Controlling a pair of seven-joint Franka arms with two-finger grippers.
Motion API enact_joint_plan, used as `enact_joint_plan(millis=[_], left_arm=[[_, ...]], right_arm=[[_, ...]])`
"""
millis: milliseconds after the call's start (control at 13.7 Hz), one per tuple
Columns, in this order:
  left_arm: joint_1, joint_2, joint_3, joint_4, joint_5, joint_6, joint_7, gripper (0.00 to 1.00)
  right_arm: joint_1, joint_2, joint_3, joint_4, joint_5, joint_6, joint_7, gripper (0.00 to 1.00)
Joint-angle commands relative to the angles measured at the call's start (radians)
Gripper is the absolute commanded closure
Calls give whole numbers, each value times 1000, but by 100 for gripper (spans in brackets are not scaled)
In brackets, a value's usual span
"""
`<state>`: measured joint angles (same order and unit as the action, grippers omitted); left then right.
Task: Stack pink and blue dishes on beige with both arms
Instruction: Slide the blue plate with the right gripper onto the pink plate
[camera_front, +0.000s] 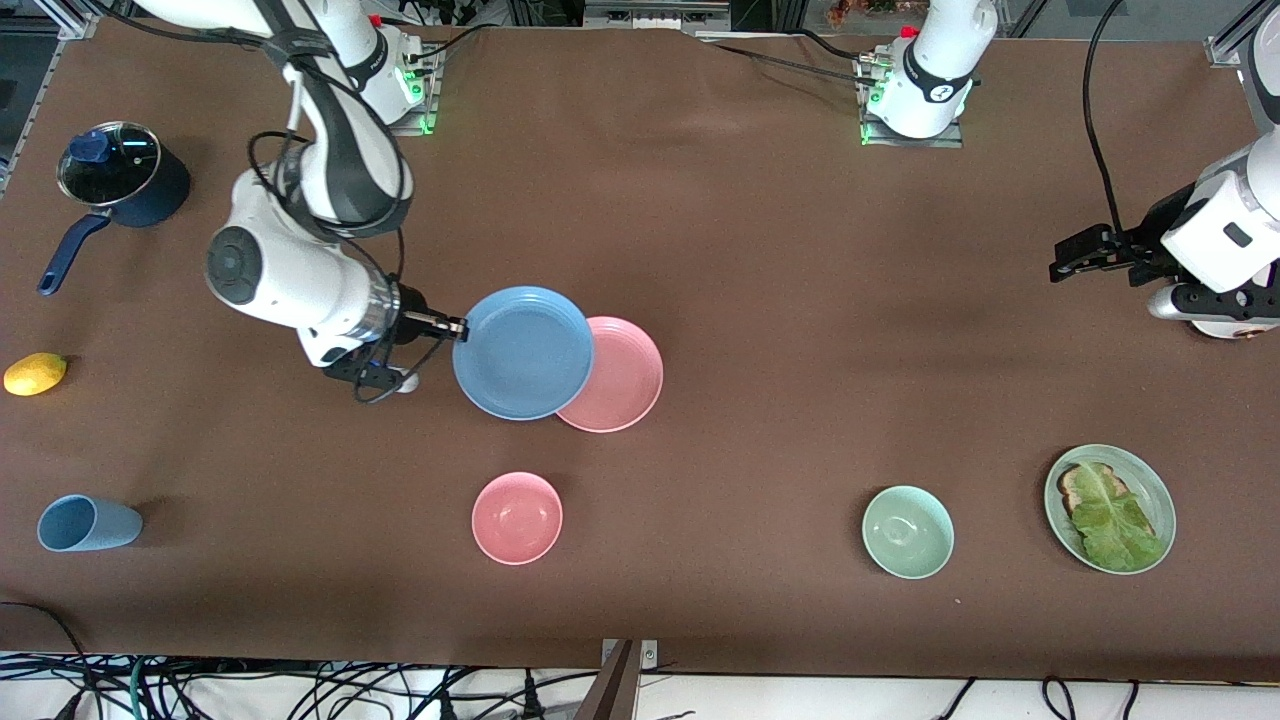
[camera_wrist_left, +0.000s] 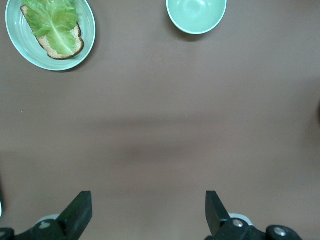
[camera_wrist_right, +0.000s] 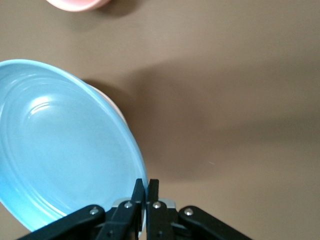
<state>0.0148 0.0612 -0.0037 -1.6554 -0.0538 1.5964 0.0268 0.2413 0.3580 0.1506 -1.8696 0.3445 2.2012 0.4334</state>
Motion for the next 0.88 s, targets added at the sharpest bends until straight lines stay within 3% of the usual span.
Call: enact_joint_plan(millis=[0, 219, 804], left_arm=[[-1, 6, -2, 22, -8, -13, 8, 0], [1, 8, -2, 22, -8, -13, 8, 0], [1, 8, -2, 23, -6, -12, 12, 0]], right_arm=[[91, 65, -9, 14, -2, 136, 100, 100], [127, 117, -9, 9, -19, 201, 103, 100], [154, 162, -9, 3, -19, 203, 97, 100]])
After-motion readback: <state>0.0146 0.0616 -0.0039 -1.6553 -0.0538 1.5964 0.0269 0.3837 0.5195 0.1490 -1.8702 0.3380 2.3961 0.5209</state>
